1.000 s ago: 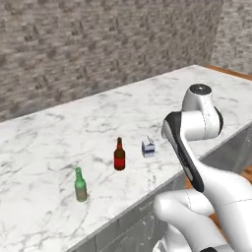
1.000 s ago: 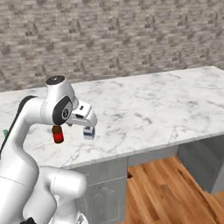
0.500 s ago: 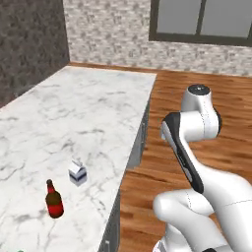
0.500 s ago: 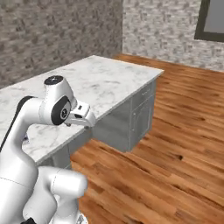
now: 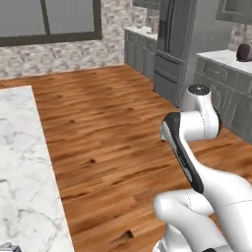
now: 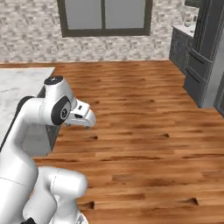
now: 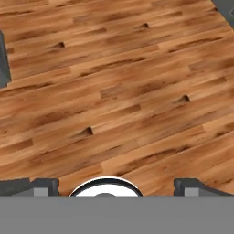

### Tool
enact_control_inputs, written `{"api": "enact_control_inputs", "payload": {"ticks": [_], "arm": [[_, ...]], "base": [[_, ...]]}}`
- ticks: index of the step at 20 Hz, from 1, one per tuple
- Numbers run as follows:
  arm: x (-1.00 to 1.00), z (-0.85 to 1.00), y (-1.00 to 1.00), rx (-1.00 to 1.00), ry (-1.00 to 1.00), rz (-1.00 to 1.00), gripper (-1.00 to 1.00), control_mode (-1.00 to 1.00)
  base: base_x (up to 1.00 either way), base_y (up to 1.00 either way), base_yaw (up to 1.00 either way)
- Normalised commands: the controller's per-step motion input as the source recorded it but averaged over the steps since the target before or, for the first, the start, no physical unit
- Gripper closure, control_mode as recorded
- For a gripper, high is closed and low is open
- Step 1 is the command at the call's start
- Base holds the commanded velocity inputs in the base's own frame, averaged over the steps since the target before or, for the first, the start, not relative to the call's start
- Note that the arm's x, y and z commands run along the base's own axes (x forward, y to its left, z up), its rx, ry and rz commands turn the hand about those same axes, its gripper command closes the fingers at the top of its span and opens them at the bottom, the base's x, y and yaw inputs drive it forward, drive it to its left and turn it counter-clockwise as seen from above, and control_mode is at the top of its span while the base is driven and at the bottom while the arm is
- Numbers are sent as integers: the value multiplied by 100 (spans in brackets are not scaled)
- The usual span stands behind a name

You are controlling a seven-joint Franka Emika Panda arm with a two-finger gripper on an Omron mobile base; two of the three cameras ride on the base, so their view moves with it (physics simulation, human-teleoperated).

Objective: Move the drinks to the dining counter.

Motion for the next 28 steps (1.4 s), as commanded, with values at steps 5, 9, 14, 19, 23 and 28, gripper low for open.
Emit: {"api": "enact_control_inputs", "payload": {"ticks": [5, 9, 14, 19, 23, 28], "arm": [[0, 0, 0, 0, 0, 0, -100, 100], [0, 0, 0, 0, 0, 0, -100, 100], [0, 0, 0, 0, 0, 0, -100, 100], [0, 0, 0, 0, 0, 0, -100, 100], [0, 0, 0, 0, 0, 0, -100, 100], [0, 0, 0, 0, 0, 0, -100, 100]], "base": [[-1, 0, -99], [-1, 10, -92], [18, 23, -87], [43, 16, -79], [90, 46, -54], [100, 36, -28]]}}
